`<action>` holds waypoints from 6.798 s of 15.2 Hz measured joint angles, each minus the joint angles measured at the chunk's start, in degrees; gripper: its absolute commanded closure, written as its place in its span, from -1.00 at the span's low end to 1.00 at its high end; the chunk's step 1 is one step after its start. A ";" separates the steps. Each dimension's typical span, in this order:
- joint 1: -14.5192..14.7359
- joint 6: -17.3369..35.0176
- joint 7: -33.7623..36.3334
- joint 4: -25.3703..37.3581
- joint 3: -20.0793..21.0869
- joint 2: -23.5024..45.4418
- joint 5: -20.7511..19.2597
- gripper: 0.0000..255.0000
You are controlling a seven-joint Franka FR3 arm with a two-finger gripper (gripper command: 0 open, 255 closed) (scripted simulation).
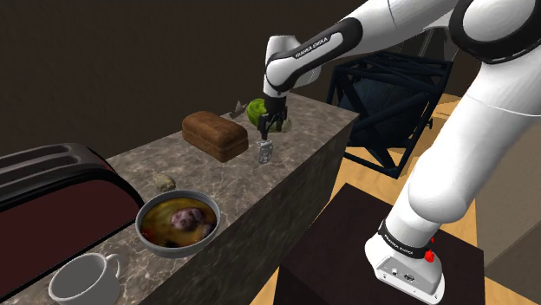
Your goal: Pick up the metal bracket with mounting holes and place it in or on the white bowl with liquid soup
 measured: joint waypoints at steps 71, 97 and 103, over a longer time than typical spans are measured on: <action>6.40 -17.65 14.03 14.36 7.74 -3.25 1.17 1.00; 22.70 -22.29 47.10 37.66 23.33 15.51 -4.82 1.00; 22.57 -17.87 47.18 33.39 23.23 15.68 -4.94 1.00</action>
